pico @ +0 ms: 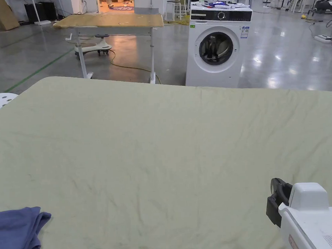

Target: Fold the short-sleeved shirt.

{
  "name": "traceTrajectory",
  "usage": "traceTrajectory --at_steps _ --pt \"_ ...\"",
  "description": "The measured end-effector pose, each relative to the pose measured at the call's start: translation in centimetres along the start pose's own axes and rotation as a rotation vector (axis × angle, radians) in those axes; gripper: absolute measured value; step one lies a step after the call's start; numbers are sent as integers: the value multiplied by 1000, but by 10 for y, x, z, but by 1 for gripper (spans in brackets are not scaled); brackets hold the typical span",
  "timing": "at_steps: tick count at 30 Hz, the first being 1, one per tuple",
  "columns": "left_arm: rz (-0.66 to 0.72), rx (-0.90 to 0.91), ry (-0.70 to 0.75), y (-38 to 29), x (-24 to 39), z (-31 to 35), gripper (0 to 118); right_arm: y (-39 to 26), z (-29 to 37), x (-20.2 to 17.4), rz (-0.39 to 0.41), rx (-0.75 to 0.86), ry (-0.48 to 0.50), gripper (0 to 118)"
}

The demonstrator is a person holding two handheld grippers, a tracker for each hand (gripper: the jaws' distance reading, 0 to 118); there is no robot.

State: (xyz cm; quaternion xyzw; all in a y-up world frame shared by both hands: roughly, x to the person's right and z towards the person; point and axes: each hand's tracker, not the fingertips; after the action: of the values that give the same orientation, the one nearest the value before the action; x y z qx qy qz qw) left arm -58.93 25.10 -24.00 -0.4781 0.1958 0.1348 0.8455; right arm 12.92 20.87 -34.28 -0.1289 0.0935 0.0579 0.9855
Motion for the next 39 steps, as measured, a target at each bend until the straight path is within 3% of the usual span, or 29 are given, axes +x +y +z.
traceTrajectory --at_steps 4,9,13,19,28,39 --pt "-64 95 -1 -9 33 20 55 -2 1 -1 -9 0 0 0" --pt "-91 250 -174 -36 100 32 35 -4 2 -5 -19 0 8 0" --pt "-120 423 -282 -62 162 30 12 -1 3 -7 -22 11 8 0" --pt "-151 581 -306 -87 245 15 1 5 4 -8 -25 29 -3 0" --pt "-214 786 -210 -117 336 14 0 6 3 -7 -46 53 -42 0" --pt "-230 851 -145 -123 364 23 0 5 1 -7 -55 75 -70 0"
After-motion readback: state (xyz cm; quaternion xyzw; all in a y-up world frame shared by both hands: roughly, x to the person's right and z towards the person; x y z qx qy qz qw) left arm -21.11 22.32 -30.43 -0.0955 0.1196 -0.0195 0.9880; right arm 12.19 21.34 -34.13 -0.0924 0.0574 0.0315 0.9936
